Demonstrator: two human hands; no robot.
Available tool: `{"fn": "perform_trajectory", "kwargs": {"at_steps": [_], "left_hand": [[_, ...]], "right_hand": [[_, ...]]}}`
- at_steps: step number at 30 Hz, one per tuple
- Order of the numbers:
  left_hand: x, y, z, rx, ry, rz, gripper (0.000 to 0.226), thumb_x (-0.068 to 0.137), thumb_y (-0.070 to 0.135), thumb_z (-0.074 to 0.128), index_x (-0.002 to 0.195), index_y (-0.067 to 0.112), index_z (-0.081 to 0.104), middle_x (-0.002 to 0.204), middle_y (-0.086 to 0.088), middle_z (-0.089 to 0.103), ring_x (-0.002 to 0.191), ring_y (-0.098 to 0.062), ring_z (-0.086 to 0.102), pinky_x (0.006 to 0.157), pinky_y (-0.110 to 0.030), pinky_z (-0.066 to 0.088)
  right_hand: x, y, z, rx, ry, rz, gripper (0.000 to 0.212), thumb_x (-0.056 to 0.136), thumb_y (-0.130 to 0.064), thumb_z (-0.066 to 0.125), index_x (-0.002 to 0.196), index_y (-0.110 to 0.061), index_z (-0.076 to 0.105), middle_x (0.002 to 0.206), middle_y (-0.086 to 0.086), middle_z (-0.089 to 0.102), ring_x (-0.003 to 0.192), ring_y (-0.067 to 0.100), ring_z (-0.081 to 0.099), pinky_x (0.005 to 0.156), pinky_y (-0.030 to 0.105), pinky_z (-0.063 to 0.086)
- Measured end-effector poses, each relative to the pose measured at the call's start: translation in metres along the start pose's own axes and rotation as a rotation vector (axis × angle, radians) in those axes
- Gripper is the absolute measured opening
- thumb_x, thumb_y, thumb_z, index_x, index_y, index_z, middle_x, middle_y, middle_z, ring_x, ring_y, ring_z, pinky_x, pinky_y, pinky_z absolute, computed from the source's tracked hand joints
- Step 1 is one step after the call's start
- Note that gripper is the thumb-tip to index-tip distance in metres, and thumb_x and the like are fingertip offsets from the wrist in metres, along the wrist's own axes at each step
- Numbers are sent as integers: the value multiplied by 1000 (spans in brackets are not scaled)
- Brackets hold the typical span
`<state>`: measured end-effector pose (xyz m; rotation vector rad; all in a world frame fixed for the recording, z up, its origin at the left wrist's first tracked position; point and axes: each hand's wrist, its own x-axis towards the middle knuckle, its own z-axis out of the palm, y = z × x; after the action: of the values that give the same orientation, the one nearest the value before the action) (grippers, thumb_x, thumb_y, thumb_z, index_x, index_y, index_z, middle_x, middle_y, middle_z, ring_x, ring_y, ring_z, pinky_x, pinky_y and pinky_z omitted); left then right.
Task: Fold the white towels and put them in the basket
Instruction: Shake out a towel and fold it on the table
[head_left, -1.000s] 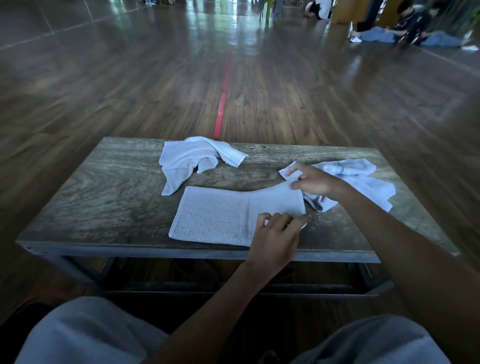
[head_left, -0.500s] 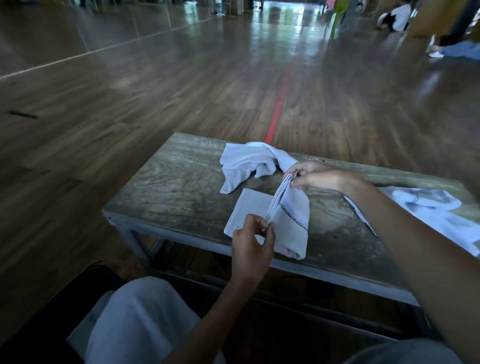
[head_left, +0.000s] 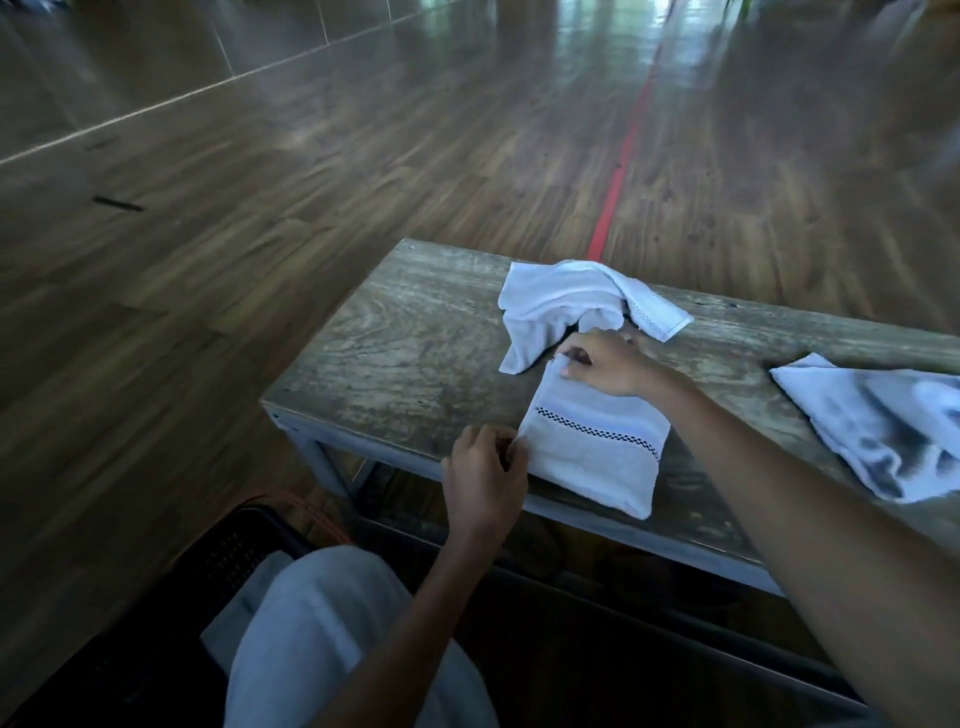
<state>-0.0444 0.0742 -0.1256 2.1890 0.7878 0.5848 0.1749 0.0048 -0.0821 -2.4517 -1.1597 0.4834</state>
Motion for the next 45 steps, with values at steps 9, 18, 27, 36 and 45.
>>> {"fn": "perform_trajectory", "kwargs": {"at_steps": [9,18,27,36,45], "left_hand": [[15,2,-7,81,-137,99,15,92,30,54,95,22,66,81,5,67,79,-20,62,75,-38,48],[54,39,16,48,-349,101,11,87,24,62,86,23,74,91,8,72,87,-10,65,79,-34,54],[14,65,32,77,-188,355,33,92,29,49,124,21,56,127,1,58,111,-21,57,95,-39,41],[11,54,50,548,-576,404,60,100,44,18,152,19,3,160,6,-8,147,-17,-8,116,-51,-6],[48,71,87,627,-480,438,76,87,56,-3,151,16,5,161,1,-1,147,-26,-3,114,-58,-6]], "right_hand": [[-31,10,-10,4,-44,7,37,93,-23,56,129,-31,50,123,-12,54,115,5,49,101,36,36],[-137,64,-19,137,82,145,8,90,-17,62,95,-23,61,69,-2,57,65,19,61,68,38,50],[-186,46,-5,-121,541,281,39,96,-31,38,127,-11,50,117,14,62,107,34,59,86,43,45],[-181,33,26,-249,16,362,71,96,-58,17,152,-20,-3,159,-5,-15,144,8,-16,116,46,-9],[-148,69,11,-389,135,349,82,84,-69,-1,152,-22,1,160,-5,-8,147,14,-7,117,49,-2]]}}
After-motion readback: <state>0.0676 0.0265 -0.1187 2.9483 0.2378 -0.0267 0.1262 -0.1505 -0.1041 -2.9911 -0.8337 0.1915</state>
